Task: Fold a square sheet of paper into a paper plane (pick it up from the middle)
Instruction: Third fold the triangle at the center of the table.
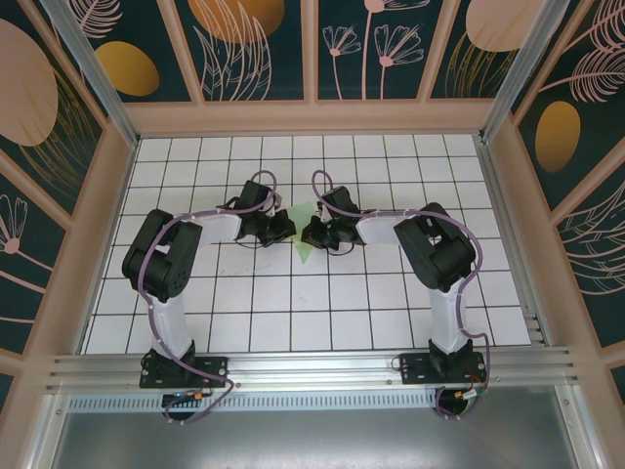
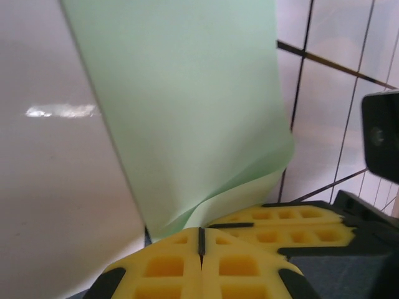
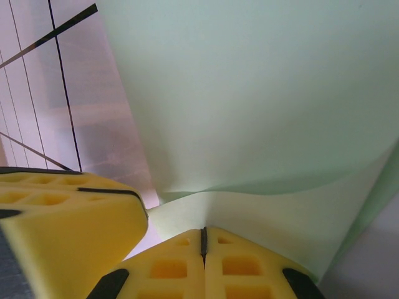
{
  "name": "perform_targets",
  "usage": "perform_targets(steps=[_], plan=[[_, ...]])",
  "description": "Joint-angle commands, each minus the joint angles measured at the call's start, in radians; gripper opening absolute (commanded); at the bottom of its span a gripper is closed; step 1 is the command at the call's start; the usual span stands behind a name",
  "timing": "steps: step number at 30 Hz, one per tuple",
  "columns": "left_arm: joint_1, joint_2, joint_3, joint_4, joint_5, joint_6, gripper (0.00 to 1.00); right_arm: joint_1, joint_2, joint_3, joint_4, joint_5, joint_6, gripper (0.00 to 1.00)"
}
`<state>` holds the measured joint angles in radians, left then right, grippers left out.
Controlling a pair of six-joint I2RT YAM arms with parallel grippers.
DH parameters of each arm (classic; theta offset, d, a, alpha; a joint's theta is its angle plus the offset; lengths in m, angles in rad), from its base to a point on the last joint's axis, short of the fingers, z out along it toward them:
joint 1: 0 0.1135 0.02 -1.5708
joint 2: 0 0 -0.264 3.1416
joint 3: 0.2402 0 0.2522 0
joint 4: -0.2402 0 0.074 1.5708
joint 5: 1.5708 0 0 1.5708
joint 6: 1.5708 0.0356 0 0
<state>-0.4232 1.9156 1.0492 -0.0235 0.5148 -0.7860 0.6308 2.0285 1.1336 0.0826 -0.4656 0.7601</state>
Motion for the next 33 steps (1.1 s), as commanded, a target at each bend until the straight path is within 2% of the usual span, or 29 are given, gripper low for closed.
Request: perform_targets(steps=[1,13,18,25,33], plan=[[-0.008,-0.009,-0.011,-0.024,-0.003,0.022,0.0,-0.004,0.048,-0.012,-0.111,0.036,-0.002,0.0],[-0.014,0.009,-0.012,-0.008,0.017,0.027,0.0,-0.003,0.052,-0.012,-0.114,0.036,-0.001,0.0],[-0.017,0.029,-0.004,-0.018,-0.001,0.031,0.0,-0.002,0.046,-0.011,-0.112,0.032,-0.003,0.0],[-0.02,0.038,0.017,-0.089,-0.087,0.065,0.0,-0.004,0.032,-0.01,-0.09,0.007,-0.007,0.0],[-0.023,0.049,0.028,-0.114,-0.093,0.085,0.0,-0.003,0.0,-0.009,-0.05,-0.026,-0.011,0.0]])
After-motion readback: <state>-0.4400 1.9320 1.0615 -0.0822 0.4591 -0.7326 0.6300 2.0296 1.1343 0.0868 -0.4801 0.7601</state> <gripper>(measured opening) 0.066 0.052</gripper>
